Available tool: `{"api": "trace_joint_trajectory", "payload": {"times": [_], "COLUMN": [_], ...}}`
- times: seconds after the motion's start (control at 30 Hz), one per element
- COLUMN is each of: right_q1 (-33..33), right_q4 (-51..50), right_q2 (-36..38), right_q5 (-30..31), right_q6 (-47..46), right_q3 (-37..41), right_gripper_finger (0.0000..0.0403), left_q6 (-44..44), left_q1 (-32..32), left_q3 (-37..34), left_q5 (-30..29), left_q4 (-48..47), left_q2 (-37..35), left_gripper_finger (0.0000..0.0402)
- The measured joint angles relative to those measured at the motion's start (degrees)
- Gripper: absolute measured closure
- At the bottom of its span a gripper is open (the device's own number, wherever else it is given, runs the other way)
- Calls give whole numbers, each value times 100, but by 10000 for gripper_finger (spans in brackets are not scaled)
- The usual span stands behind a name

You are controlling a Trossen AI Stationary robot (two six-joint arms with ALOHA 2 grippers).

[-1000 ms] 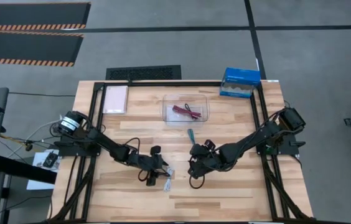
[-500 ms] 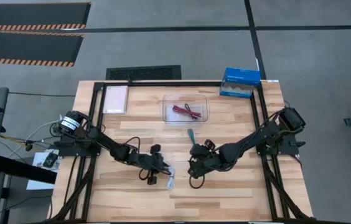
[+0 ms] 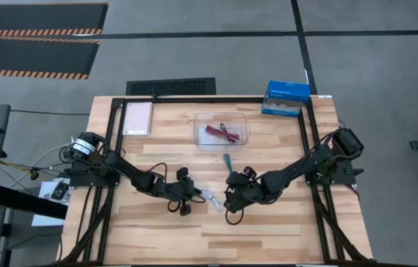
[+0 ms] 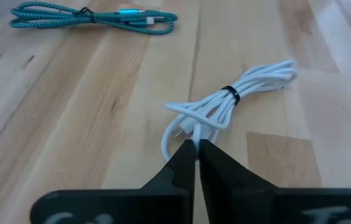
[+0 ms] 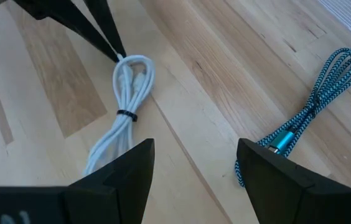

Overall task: Pick and place USB-C Cables
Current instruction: Put the white charger cable into the transparent bin

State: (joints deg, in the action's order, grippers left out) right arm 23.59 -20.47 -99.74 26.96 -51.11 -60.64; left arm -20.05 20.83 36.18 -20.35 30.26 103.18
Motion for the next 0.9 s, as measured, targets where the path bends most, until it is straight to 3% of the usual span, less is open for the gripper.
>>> {"api": "trace_joint_trajectory", "payload": {"times": [0.4, 0.9], "right_q1": [0, -5], "right_q4": [17, 58], "right_q2": [2, 170], "right_q5": [-9, 321], "right_q6": [-54, 477], "right_q3": [2, -204], "right_gripper_finger": [147, 147], "left_q6": [-311, -161], "left_q1": [-5, -3], "left_q3": [-6, -2], "left_q5": [-291, -1049], "left_q4": [-69, -1833], "left_q2": [-567, -2126], "left_gripper_finger": [401, 401]}}
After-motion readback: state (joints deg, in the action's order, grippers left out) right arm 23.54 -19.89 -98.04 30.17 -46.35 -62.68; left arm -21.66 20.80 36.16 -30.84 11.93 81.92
